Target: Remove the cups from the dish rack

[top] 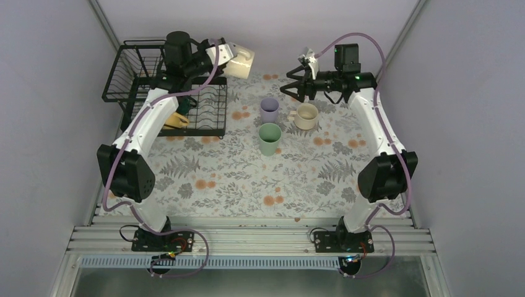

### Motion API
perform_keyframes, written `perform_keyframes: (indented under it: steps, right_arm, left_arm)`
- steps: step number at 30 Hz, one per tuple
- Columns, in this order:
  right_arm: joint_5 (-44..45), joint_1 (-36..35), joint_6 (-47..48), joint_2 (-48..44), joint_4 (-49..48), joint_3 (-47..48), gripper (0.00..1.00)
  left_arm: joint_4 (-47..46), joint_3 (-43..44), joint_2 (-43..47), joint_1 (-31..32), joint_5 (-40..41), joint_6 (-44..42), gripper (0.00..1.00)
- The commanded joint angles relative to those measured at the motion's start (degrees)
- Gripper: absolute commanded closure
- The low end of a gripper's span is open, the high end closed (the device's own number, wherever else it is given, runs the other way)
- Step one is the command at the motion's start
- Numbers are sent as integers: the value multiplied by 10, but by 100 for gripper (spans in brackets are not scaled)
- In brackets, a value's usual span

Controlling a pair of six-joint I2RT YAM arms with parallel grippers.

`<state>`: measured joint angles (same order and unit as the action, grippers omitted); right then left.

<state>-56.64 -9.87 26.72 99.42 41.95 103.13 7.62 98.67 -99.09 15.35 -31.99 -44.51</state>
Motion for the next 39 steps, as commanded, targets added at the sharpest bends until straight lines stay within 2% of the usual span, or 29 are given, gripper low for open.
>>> perform_keyframes:
  steps: [1, 16, 31, 35, 39]
  right_arm:
    - [-42, -20, -10, 33, -42, 2, 22]
    - [-15, -79, -32, 69, -110, 7, 19]
    - [9, -85, -48, 75, -153, 14, 21]
    - [5, -87, -41, 75, -149, 17, 31]
    - [4, -89, -36, 72, -143, 23, 53]
  left_arm:
    - [-120, -7, 22, 9, -62, 77, 98]
    - [-189, -43, 11, 37, -63, 129, 98]
    - [-222, -49, 3, 56, -66, 184, 98]
    - [-231, -53, 7, 56, -68, 200, 98]
    - [-231, -55, 7, 56, -68, 201, 98]
